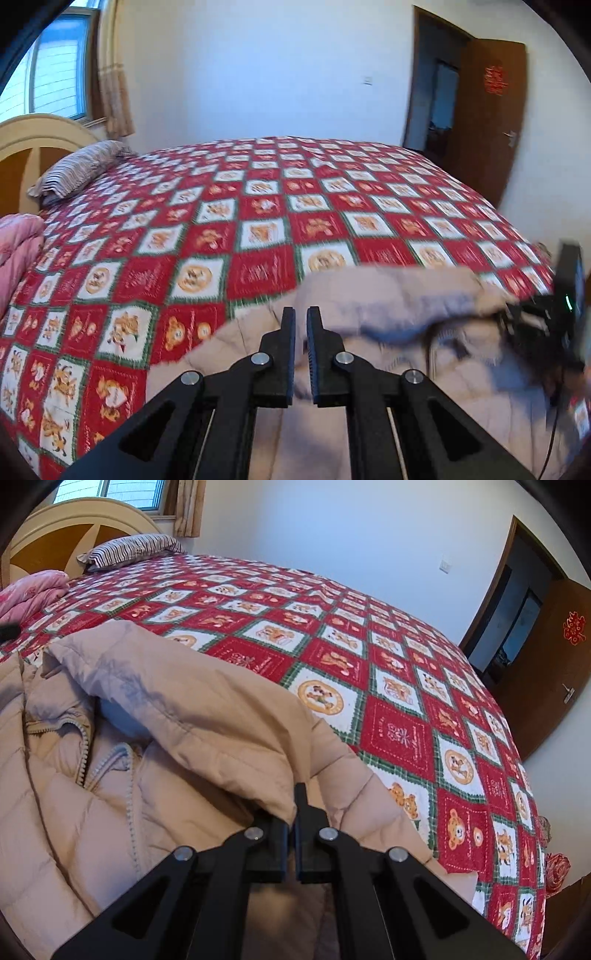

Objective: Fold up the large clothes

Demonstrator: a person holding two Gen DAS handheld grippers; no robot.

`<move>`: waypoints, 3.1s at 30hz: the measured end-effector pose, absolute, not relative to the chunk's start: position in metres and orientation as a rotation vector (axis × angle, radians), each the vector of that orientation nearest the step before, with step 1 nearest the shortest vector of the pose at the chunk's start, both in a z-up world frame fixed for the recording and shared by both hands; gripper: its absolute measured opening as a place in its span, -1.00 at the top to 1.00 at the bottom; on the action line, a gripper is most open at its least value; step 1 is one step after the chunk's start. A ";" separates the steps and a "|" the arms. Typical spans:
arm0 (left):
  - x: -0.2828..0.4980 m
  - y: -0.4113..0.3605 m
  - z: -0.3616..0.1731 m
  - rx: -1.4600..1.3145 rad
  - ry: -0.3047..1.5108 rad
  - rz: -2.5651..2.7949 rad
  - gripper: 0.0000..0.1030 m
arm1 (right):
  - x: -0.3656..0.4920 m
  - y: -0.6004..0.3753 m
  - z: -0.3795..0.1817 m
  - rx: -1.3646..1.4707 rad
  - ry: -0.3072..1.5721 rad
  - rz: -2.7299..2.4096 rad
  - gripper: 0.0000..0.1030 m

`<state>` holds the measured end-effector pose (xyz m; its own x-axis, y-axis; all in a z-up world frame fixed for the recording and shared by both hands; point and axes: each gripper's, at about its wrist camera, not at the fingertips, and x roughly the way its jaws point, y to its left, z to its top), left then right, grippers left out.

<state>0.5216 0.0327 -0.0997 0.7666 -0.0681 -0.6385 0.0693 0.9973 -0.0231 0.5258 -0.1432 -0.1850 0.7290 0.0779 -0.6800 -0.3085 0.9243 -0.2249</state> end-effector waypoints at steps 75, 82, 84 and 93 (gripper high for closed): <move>0.616 -0.038 -0.214 0.069 0.906 -0.005 -0.81 | 0.578 -0.103 -0.211 -0.048 0.865 0.210 0.24; 0.619 -0.040 -0.213 0.087 0.920 0.014 -0.89 | 0.579 -0.099 -0.210 -0.070 0.873 0.199 0.24; 0.624 -0.039 -0.209 0.083 0.955 0.028 -0.91 | 0.580 -0.094 -0.210 -0.109 0.874 0.183 0.24; 0.538 -0.006 -0.121 0.091 0.815 -0.041 -0.90 | 0.522 -0.127 -0.153 -0.197 0.768 0.187 -0.51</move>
